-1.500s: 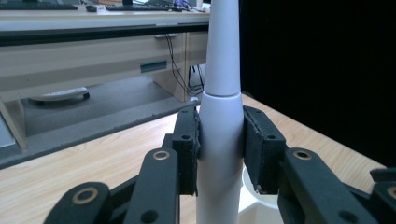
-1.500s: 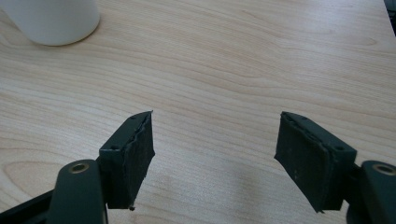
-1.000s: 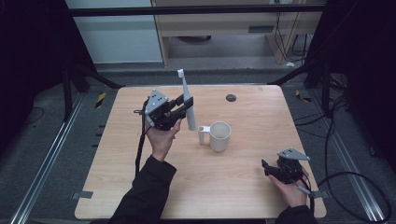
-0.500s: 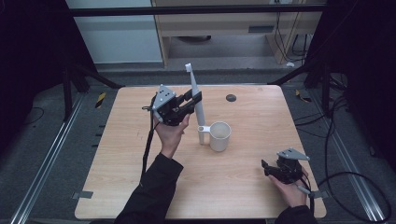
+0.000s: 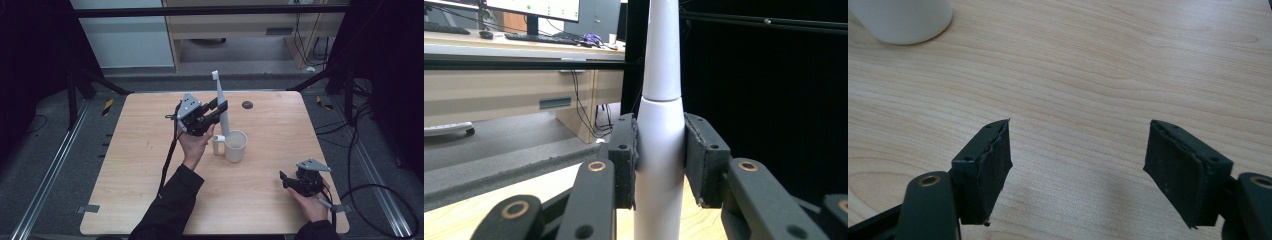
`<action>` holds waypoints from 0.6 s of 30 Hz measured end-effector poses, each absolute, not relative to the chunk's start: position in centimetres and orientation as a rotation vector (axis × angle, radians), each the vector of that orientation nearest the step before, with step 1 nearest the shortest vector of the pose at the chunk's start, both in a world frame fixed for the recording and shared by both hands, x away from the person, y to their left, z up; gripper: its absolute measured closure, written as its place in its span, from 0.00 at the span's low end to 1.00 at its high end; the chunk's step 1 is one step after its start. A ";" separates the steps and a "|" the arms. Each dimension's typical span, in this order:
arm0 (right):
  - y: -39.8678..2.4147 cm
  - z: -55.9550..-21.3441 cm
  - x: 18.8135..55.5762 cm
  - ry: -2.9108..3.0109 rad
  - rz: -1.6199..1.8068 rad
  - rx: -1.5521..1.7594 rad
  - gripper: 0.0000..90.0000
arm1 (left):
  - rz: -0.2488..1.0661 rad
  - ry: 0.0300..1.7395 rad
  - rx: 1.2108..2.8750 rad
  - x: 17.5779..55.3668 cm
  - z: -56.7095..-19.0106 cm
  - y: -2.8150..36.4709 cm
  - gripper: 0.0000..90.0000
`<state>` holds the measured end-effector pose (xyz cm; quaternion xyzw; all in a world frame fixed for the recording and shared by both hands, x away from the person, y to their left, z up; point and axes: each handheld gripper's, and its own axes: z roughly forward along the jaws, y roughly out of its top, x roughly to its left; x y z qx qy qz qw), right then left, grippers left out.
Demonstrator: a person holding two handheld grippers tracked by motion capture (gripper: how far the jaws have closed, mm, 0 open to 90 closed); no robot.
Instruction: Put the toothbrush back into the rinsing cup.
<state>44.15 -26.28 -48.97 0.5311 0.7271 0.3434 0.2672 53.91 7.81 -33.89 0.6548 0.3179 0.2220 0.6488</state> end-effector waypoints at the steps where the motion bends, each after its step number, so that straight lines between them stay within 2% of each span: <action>1: -26.3 -49.0 44.2 1.965 0.926 1.433 0.29 | 0.502 0.723 1.487 53.9 -34.0 7.6 0.75; 18: -26.3 -49.0 44.2 1.963 0.924 1.436 0.29 | 0.476 0.706 1.551 54.6 -35.7 5.4 0.75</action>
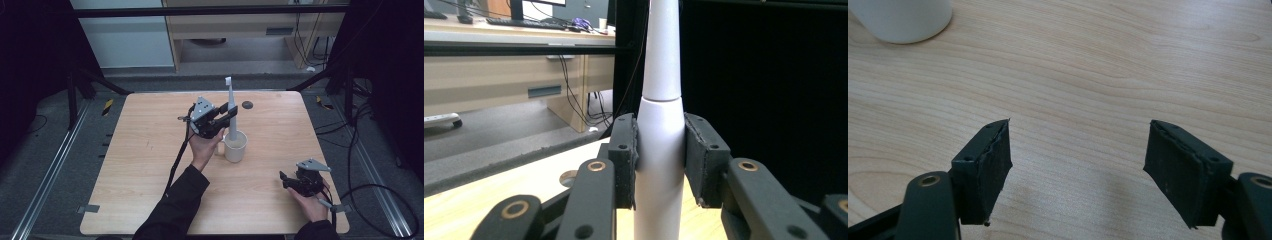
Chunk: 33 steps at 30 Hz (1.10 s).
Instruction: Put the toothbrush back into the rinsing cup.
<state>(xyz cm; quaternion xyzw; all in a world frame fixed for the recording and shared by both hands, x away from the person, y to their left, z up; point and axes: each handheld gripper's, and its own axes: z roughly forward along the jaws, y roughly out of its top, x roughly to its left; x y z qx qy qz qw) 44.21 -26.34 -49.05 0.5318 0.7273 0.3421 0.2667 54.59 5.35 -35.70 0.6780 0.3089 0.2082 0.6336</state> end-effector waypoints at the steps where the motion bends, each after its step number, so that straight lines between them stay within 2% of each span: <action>1: -26.4 -49.1 44.2 1.963 0.923 1.436 0.29 | 0.477 0.704 1.556 54.6 -35.8 5.3 0.75; 33: -26.3 -49.1 44.3 1.970 0.912 1.424 0.29 | 0.447 0.689 1.666 54.2 -40.8 4.8 0.75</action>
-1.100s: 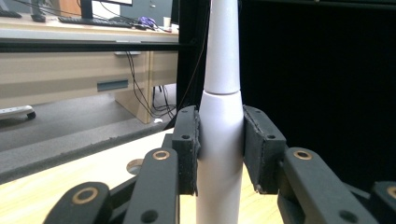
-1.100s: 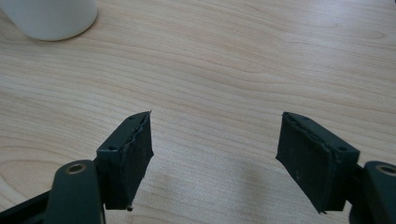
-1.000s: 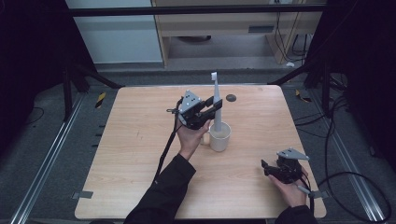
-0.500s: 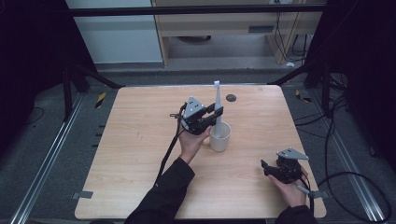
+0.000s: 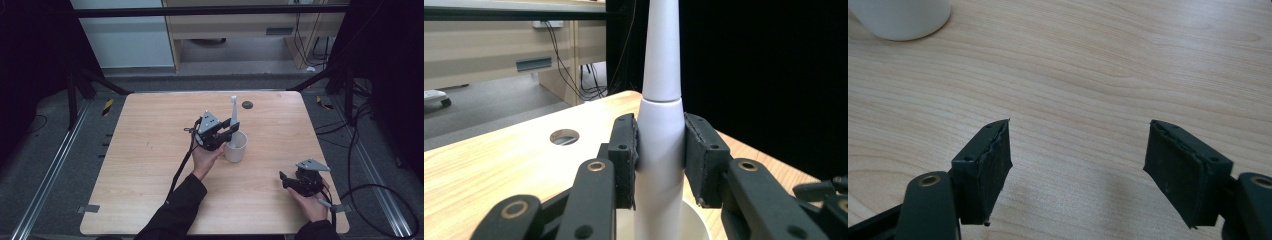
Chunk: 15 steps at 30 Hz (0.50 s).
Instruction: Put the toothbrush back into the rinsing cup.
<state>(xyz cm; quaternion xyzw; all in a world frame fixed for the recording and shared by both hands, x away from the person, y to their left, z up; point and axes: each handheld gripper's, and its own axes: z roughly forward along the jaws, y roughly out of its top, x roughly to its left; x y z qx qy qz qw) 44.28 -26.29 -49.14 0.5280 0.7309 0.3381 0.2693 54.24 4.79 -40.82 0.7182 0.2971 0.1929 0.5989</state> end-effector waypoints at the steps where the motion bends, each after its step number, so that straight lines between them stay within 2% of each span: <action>1: -26.3 -49.1 44.3 1.971 0.908 1.426 0.29 | 0.448 0.685 1.674 54.1 -41.0 4.8 0.75; 15: -26.2 -49.2 44.3 1.974 0.905 1.424 0.29 | 0.449 0.681 1.733 53.5 -42.8 4.7 0.74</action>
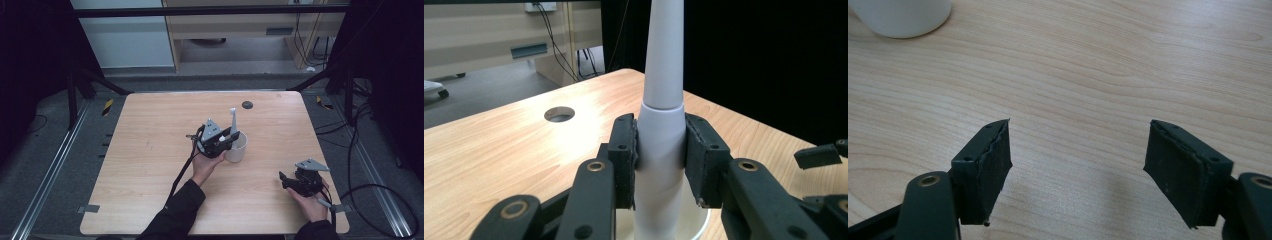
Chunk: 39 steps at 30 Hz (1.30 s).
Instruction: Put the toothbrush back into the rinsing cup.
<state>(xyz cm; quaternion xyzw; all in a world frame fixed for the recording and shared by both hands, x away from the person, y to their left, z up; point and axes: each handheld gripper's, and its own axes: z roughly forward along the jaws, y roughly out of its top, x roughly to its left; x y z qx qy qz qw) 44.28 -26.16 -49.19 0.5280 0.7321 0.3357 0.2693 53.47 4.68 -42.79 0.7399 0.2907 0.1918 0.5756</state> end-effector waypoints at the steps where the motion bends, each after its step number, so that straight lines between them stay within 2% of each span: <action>1: -26.2 -49.2 44.3 1.976 0.906 1.425 0.29 | 0.450 0.681 1.735 53.4 -42.9 4.7 0.74; 28: -26.0 -49.2 44.3 1.980 0.905 1.425 0.29 | 0.444 0.677 1.778 52.7 -43.8 5.1 0.73; 39: -26.0 -49.1 44.3 1.977 0.904 1.426 0.28 | 0.465 0.685 1.800 51.8 -43.7 6.5 0.62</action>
